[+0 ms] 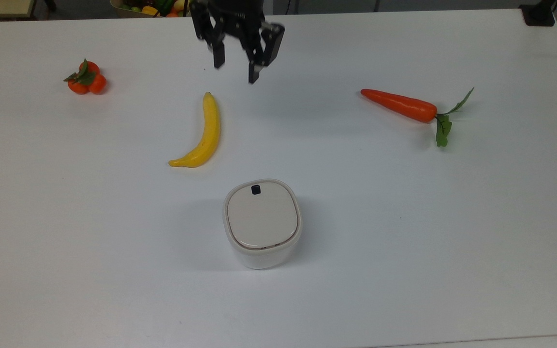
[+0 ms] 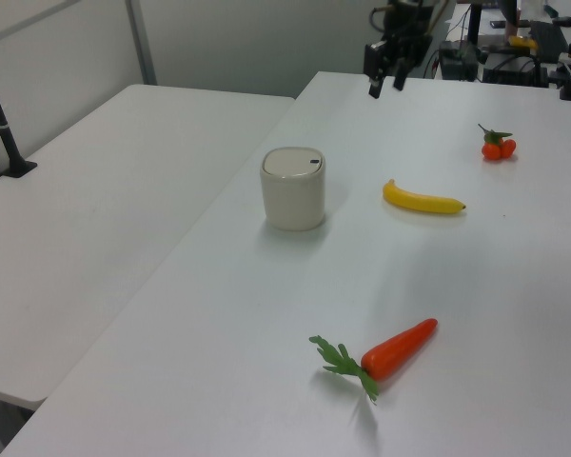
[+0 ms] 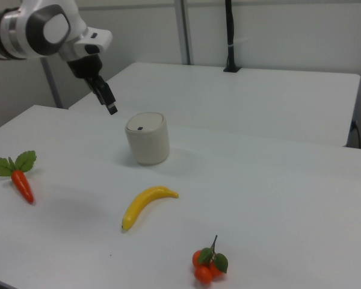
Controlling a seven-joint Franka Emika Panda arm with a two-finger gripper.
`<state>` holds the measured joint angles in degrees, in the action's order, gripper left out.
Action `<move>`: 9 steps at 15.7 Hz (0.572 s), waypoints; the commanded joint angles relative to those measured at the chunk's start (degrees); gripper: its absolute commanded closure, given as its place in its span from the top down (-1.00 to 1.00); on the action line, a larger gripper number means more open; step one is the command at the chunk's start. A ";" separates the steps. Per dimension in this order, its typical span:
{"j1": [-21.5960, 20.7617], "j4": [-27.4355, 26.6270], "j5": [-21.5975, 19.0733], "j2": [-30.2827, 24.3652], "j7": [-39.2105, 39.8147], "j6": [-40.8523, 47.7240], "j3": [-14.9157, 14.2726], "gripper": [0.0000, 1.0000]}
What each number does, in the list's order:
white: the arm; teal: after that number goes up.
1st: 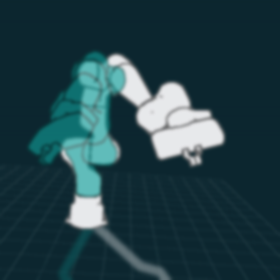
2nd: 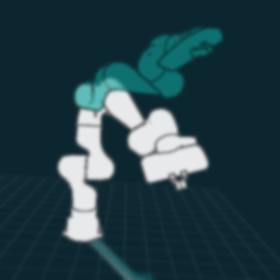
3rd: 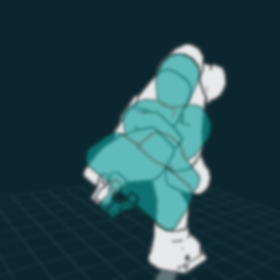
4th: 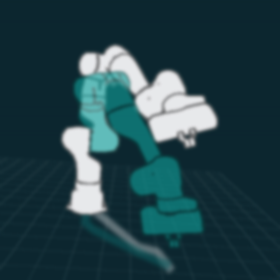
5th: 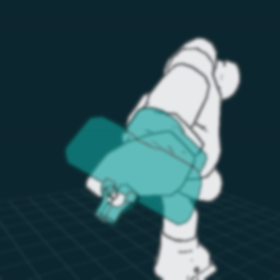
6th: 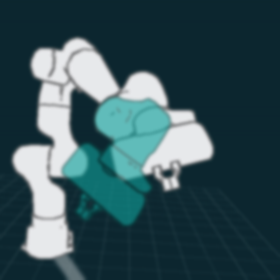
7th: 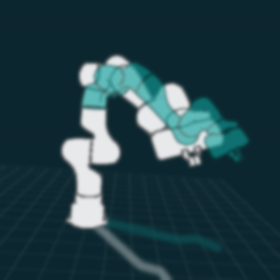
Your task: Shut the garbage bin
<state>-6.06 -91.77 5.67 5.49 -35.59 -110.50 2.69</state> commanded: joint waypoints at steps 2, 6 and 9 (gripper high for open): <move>-0.27 -4.82 -1.54 -6.45 3.94 4.67 0.21 1.00; -2.91 -5.70 -1.63 -7.86 8.16 6.71 -1.45 1.00; -5.19 -6.14 -3.37 -7.86 15.17 6.62 -3.90 1.00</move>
<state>-8.23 -95.07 5.01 -0.28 -27.65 -104.08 2.37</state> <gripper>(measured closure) 0.000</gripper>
